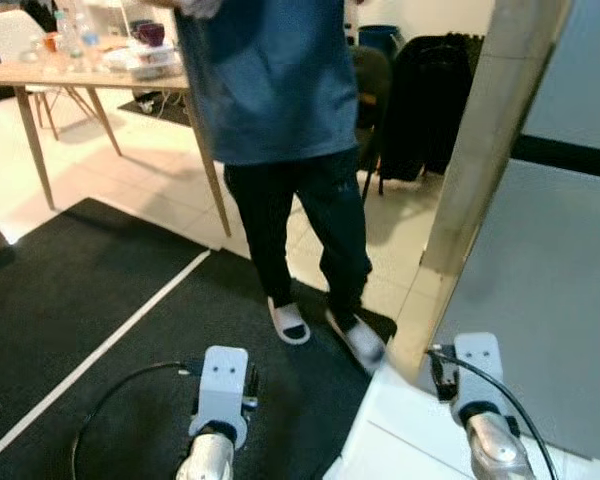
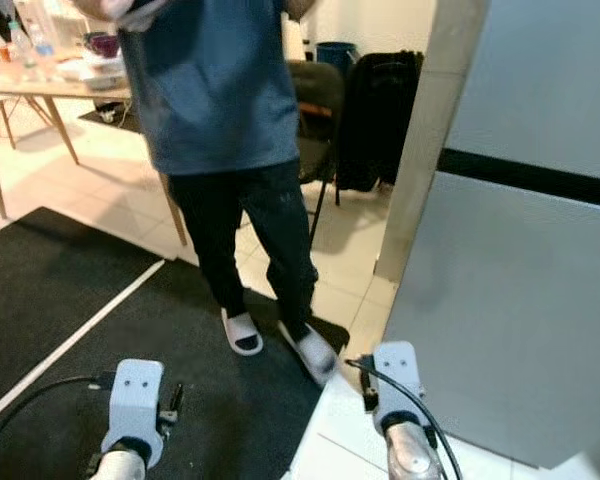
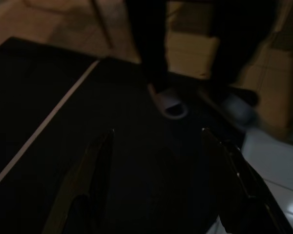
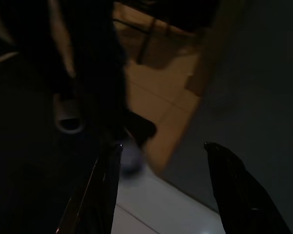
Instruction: Restocking fridge
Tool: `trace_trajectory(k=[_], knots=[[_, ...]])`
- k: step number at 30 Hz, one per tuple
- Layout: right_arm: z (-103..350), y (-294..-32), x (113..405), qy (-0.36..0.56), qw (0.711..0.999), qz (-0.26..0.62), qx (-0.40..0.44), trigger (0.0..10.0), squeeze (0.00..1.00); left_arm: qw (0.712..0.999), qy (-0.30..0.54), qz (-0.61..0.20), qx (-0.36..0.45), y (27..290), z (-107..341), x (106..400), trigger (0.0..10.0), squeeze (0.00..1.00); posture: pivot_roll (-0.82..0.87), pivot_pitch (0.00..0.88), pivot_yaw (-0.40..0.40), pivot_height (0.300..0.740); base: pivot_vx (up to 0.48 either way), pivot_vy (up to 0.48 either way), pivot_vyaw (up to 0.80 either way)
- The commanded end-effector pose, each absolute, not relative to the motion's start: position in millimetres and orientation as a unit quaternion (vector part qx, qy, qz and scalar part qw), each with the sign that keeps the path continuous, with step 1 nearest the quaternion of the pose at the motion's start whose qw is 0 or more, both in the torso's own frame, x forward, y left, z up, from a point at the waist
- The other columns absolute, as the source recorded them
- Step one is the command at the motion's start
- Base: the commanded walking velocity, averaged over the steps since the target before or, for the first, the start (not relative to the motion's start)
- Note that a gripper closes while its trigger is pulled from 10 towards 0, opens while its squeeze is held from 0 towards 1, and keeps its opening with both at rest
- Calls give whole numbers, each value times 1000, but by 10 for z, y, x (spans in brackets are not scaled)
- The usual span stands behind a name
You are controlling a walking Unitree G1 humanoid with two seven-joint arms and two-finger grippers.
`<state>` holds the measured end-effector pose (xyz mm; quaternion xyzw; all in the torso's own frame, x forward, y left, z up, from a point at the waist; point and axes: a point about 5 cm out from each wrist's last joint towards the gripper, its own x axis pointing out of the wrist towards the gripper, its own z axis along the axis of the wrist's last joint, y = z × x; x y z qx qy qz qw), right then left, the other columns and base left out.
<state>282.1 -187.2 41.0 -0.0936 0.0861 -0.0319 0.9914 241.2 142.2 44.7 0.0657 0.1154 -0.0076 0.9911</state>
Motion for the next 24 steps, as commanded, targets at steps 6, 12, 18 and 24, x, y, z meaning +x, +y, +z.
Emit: trace_trajectory(k=[6,12,18,24], knots=[[339,-1868,2771,102,990,-30,-93,10000,0,990,124,-7,68,1429,418,2383,10000,0,-116,152,36,721,0,0,789],[338,-1865,2769,102,990,-29,-93,10000,0,990,124,-7,68,1426,419,2379,10000,0,-117,154,35,721,0,0,793],[339,-1864,2767,102,990,-28,-94,10000,0,990,124,-7,67,1422,419,2377,10000,0,-117,155,34,721,0,0,790],[339,-1864,2769,102,990,-27,-94,10000,0,990,124,-7,67,1416,420,2379,10000,0,-118,154,32,721,0,0,791]])
